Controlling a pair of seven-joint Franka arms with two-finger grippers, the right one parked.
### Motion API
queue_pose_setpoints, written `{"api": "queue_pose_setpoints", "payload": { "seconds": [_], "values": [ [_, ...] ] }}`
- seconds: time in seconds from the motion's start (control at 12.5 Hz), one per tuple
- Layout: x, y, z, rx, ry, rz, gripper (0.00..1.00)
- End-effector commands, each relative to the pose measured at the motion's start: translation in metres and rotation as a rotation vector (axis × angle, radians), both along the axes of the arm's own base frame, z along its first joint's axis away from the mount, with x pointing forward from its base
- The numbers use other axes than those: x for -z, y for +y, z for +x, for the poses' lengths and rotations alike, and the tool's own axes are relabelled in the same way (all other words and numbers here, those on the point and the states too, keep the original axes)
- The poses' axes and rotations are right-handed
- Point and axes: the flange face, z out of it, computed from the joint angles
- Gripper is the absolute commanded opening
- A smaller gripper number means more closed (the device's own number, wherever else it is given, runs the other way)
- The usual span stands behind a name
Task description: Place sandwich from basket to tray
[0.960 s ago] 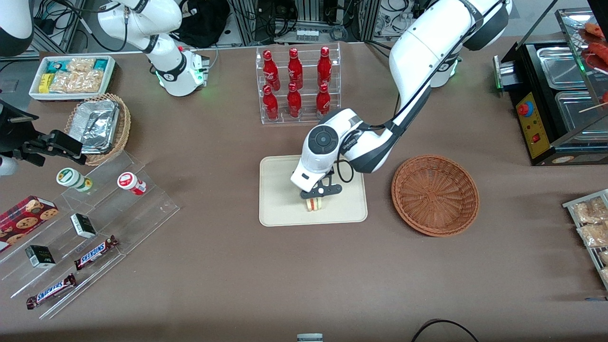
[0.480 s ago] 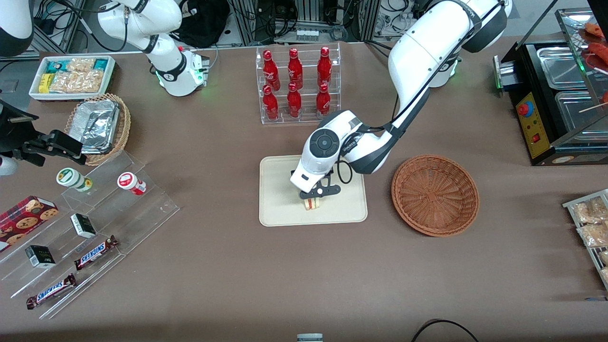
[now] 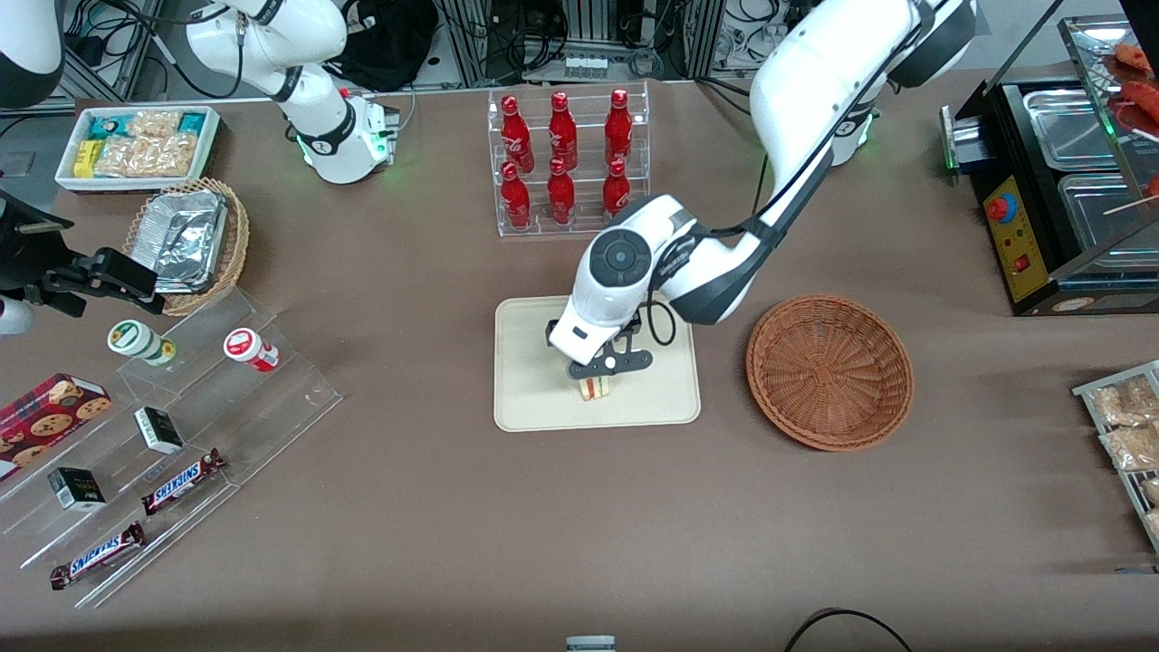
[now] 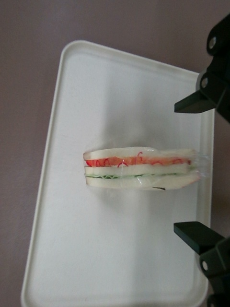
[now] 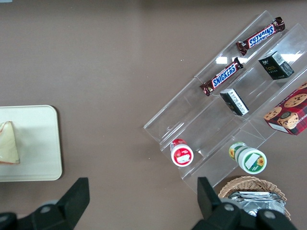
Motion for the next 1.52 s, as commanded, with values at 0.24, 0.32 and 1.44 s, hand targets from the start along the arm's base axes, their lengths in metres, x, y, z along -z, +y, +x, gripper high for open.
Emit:
{"api": "queue_pose_setpoints", "payload": {
  "seconds": [0.24,0.32,1.44],
  "values": [
    [-0.057,0.066,0.025,0.041,-0.012,0.088,1.0],
    [-0.062,0.073,0.025,0.036,-0.008,0.109,1.0],
    [-0.124,0.313,0.037,0.083,0.05,0.231,1.0]
  ]
}}
